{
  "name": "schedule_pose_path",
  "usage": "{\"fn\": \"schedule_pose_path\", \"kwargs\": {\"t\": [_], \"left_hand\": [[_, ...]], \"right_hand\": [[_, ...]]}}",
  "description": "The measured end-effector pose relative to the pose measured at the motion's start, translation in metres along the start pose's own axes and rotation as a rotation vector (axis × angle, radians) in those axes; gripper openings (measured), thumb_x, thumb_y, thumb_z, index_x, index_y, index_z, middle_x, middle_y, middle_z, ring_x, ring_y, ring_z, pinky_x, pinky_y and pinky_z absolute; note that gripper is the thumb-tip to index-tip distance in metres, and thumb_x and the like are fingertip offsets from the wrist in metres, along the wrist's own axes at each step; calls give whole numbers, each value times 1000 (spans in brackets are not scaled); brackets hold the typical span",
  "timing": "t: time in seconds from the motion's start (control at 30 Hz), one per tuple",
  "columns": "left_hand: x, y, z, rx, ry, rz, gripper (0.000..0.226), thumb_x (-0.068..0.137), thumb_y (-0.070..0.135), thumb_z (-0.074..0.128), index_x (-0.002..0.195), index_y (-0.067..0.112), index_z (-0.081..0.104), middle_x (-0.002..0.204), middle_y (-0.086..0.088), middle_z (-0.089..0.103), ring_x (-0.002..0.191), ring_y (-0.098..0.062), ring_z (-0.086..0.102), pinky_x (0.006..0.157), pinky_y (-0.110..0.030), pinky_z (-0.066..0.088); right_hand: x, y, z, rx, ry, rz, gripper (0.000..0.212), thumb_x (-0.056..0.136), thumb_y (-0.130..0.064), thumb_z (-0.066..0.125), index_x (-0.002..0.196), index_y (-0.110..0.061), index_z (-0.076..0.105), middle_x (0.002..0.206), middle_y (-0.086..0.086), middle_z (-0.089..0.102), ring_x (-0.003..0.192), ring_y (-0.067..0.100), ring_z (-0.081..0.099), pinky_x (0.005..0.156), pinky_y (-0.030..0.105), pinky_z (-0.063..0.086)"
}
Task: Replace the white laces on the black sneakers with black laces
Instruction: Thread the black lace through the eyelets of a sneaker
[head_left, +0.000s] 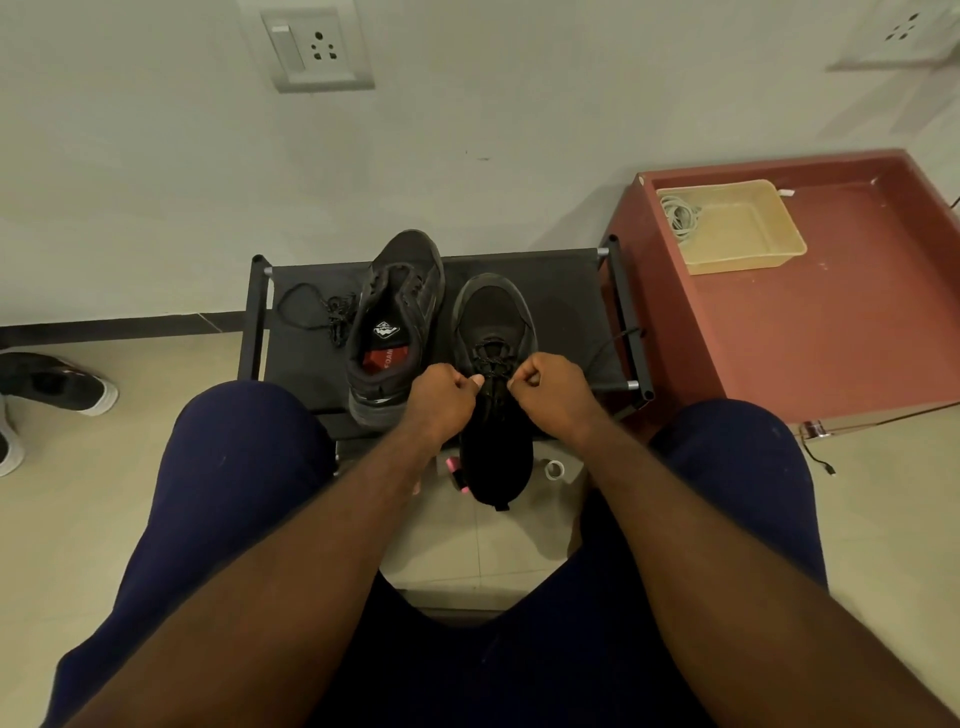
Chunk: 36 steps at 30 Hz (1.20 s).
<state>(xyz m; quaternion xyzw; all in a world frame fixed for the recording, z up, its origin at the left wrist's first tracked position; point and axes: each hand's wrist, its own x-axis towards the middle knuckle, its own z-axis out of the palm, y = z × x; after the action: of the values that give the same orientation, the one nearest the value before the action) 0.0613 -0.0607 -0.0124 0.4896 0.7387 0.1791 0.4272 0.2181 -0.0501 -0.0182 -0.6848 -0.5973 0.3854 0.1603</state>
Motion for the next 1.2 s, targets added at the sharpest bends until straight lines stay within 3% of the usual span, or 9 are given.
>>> {"fn": "schedule_pose_path", "kwargs": {"t": [0.1,0.2,0.3,0.4,0.63,0.8,0.93,1.1,1.2], "left_hand": [[-2,7,0,25,-14,-41,32,97,26,59,69,10,57,63,-2,54,67,-24,57,58,-27,38],[3,14,-5,-152,-46,-89,25,96,15,57,98,-8,66,82,-18,65,79,-35,63,61,-26,43],[3,19,-10,-323,-107,-138,24,96,7,54,111,-10,63,71,-5,57,56,-11,53,46,-18,42],[3,20,-7,-475,-118,-183,13,98,5,52,95,4,64,61,-2,44,37,-3,40,36,-16,27],[5,15,-7,-557,-86,-179,19,102,14,47,99,4,63,60,-1,46,46,-9,36,40,-20,28],[8,27,-23,-308,-1,36,22,99,10,52,120,12,58,90,-6,65,78,-12,61,67,-21,49],[1,42,-42,30,209,376,38,92,9,62,129,12,59,125,-6,56,117,-18,53,102,-29,43],[-25,56,-38,112,46,642,36,90,3,59,123,16,66,95,-3,59,79,-12,55,73,-15,42],[-33,53,-34,-335,-6,375,21,97,5,51,109,11,67,79,-3,65,60,-9,59,55,-17,47]], "right_hand": [[0,-1,4,-12,41,14,17,91,-23,65,76,-16,63,73,1,66,73,19,65,72,40,58],[3,-5,6,13,83,36,19,92,-22,63,75,-15,64,73,2,66,73,18,65,72,39,58],[9,-5,5,114,105,64,18,92,-16,62,76,-12,67,74,4,67,74,19,65,69,36,56],[10,-5,8,177,151,60,18,94,-11,58,78,-11,68,77,6,67,74,20,64,63,30,49],[13,-2,7,159,42,16,28,99,-10,51,118,-9,71,114,6,72,107,18,65,97,38,53],[-1,-16,-16,310,-102,67,45,101,-7,45,146,-16,49,78,-2,61,50,-3,52,49,11,39],[-14,-38,-45,459,-15,-37,43,98,-7,50,139,-20,51,96,7,71,64,8,58,57,19,46],[-37,-61,-56,440,-19,-227,32,99,-10,57,128,-22,51,89,4,70,60,0,58,57,16,46],[-45,-57,-53,460,52,-199,27,99,-10,57,123,-21,54,89,5,71,56,-3,55,55,16,45]]}}
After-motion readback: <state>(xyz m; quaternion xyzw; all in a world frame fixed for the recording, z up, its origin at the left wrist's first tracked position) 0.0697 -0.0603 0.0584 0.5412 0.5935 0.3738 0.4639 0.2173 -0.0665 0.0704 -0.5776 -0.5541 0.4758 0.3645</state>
